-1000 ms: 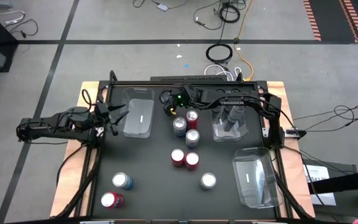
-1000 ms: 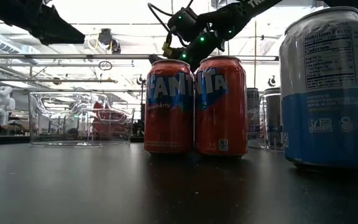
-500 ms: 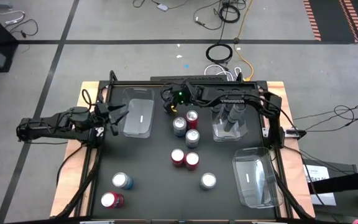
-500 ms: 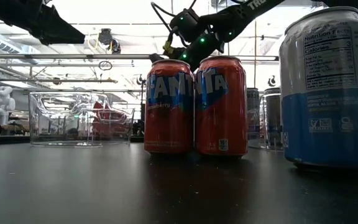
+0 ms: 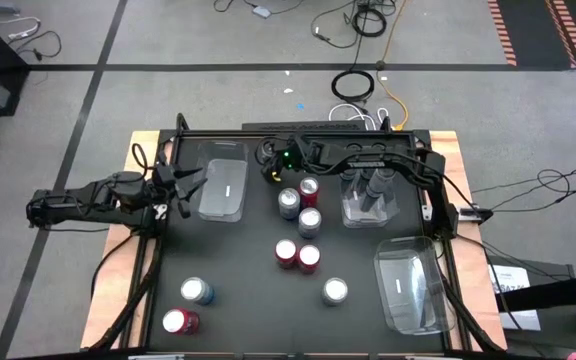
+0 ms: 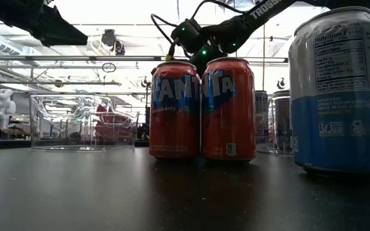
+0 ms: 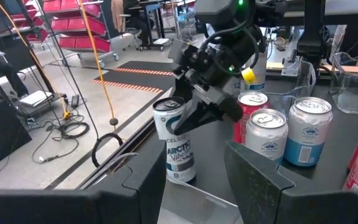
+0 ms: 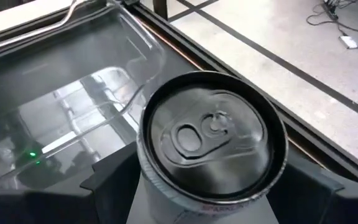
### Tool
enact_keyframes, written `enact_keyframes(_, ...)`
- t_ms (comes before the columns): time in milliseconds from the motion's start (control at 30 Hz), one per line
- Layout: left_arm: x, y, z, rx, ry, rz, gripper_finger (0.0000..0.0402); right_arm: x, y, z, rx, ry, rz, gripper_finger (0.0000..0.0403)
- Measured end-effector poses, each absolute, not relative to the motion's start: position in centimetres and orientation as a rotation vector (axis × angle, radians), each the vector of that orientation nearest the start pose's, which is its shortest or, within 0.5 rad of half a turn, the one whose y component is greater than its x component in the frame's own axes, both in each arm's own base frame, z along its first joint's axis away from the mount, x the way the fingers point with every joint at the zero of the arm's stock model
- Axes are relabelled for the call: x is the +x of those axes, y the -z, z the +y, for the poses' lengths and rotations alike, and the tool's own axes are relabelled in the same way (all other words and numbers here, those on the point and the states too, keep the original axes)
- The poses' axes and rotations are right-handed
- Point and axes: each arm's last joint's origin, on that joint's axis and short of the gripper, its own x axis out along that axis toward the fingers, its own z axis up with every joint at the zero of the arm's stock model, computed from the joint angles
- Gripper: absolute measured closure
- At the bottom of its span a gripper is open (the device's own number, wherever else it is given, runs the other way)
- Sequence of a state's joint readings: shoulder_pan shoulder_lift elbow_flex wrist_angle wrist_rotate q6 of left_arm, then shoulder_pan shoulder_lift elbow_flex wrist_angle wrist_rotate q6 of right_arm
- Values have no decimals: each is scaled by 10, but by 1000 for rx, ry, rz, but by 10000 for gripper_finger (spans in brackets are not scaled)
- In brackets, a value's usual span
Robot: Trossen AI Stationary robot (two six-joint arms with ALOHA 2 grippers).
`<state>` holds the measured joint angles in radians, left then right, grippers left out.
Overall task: Sort soda cans
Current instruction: Put the white soda can into the top left transparent bin
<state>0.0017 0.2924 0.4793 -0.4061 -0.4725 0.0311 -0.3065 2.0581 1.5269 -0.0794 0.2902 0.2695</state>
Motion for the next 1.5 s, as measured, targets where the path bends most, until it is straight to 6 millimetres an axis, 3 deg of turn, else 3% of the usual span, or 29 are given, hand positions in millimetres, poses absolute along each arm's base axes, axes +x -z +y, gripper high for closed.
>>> enact_keyframes(167,88,-264,13,82,-469,222,230,439,-210,-148,259,646,537,116)
enact_keyframes(367,88,-264,13,82,-469,222,230,440,-211,-146,257,598,544,167)
enact_keyframes(533,88,-264,13,82,-469,222,230,441,-212,-140,251,584,547,167)
enact_keyframes(633,88,-264,13,82,-469,223,230,438,-220,-137,254,574,557,167)
enact_keyframes(733,88,-264,13,83,-469,222,230,429,-241,-134,257,575,529,167)
enact_keyframes(933,88,-264,13,83,-469,222,230,389,-305,-121,357,640,488,167)
enact_keyframes(1167,88,-264,13,83,-469,221,230,322,-363,-74,345,831,516,166)
enact_keyframes(1333,88,-264,13,83,-469,222,230,283,-373,-34,395,1011,530,164)
enact_keyframes(1500,88,-264,13,83,-469,222,230,261,-363,4,421,1151,535,164)
